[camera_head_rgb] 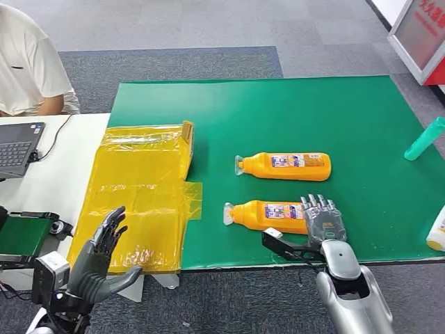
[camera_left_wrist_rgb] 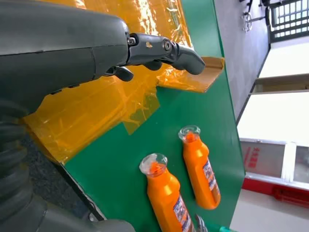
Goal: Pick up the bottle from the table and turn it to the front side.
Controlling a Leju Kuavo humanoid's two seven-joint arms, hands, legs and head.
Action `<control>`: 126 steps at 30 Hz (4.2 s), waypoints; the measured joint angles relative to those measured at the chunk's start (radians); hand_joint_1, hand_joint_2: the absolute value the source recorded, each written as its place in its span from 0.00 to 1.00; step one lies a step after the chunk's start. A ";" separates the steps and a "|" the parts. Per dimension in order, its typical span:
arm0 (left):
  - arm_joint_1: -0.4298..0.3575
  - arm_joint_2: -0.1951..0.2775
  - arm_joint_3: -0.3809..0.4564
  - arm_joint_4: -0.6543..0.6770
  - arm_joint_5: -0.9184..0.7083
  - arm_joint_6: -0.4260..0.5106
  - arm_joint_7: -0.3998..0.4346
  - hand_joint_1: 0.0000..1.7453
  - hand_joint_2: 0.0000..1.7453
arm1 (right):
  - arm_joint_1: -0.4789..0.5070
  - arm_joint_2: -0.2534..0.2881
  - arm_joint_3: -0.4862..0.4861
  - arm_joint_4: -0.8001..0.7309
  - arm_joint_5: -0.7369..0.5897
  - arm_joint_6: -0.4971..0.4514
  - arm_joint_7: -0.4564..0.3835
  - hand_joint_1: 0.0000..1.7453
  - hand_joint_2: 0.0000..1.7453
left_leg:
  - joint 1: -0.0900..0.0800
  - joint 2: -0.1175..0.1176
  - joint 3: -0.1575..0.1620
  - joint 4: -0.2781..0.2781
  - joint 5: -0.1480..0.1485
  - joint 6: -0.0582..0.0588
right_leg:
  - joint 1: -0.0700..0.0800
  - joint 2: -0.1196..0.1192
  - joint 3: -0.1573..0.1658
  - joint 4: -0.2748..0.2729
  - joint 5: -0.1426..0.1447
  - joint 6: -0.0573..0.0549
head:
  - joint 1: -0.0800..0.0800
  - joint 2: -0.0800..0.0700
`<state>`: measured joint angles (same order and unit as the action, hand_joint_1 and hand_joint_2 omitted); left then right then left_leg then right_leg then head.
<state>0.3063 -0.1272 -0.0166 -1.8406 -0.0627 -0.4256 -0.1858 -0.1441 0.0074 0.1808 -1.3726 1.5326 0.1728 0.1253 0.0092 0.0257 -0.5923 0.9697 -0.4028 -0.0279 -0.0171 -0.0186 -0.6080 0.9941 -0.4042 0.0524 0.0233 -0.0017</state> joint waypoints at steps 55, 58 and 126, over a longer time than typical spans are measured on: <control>-0.033 0.011 -0.070 0.061 -0.016 0.064 -0.025 0.00 1.00 | 0.095 0.153 -0.071 -0.040 -0.774 -0.008 -0.312 1.00 1.00 | 0.000 0.000 0.001 0.000 0.001 0.000 | 0.001 0.000 0.000 0.000 0.002 -0.002 | 0.000 0.000; -0.058 0.009 -0.100 0.056 -0.044 0.089 -0.026 0.00 1.00 | 0.118 0.175 -0.070 -0.062 -0.910 -0.008 -0.330 1.00 1.00 | 0.000 0.000 0.001 0.000 0.001 0.000 | 0.001 0.000 0.000 0.000 0.002 -0.002 | 0.000 0.000; -0.508 -0.062 -0.605 0.076 -0.037 0.145 0.021 1.00 1.00 | 0.106 0.202 0.211 -0.281 -1.041 -0.313 -0.502 1.00 1.00 | 0.000 0.000 -0.001 0.000 0.003 -0.001 | 0.001 0.000 -0.002 0.000 0.004 -0.001 | 0.000 0.000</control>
<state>-0.2019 -0.1889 -0.6219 -1.7650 -0.0998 -0.2801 -0.1646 -0.0381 0.2092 0.3918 -1.6537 0.4920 -0.1403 -0.3767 0.0093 0.0258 -0.5934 0.9697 -0.3998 -0.0288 -0.0166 -0.0185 -0.6096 0.9943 -0.4005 0.0517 0.0236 -0.0015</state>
